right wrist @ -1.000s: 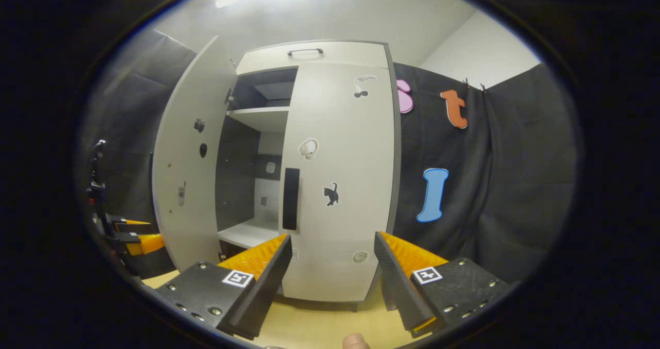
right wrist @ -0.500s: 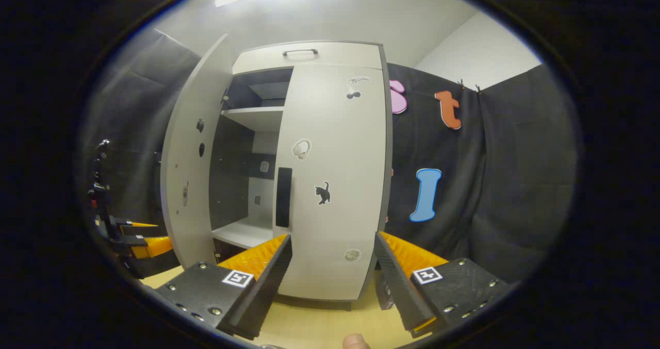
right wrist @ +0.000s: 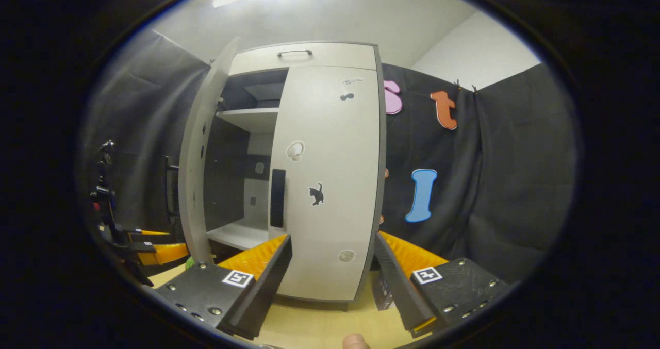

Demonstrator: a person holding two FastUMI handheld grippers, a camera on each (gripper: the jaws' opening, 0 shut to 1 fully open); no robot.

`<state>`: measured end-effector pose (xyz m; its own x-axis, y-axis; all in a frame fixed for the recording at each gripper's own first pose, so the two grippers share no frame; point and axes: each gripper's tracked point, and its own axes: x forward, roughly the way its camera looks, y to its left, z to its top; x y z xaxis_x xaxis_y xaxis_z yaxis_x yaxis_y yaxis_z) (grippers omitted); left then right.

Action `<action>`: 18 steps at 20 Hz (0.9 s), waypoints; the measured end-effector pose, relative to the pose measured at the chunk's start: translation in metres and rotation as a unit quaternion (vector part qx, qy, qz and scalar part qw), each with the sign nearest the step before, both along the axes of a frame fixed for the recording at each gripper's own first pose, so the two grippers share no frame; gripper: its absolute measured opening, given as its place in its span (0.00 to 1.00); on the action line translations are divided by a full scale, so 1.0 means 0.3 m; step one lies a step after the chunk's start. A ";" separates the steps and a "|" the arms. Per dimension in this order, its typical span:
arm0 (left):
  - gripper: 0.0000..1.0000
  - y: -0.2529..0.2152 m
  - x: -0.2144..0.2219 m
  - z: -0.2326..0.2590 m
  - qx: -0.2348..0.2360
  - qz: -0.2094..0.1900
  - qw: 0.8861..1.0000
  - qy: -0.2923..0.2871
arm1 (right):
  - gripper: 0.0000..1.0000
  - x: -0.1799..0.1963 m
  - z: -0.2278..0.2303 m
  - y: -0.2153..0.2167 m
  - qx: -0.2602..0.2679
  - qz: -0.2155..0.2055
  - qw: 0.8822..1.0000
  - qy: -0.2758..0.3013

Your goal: Grasp the bottle in the cabinet with the left hand and place it on the coaster, then close the right door with the right hand and the left door with the left hand.

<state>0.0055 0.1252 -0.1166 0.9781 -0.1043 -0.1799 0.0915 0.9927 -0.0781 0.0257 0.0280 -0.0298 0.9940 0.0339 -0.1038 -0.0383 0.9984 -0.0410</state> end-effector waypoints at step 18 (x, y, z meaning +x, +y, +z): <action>0.95 -0.016 0.013 0.009 0.006 -0.006 1.000 -0.004 | 0.93 -0.019 -0.018 -0.023 0.006 -0.006 1.000 0.007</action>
<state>0.0096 0.1205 -0.1140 0.9783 -0.1136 -0.1731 0.1038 0.9925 -0.0644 0.0201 0.0212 -0.0351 0.9927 0.0239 -0.1182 -0.0275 0.9992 -0.0294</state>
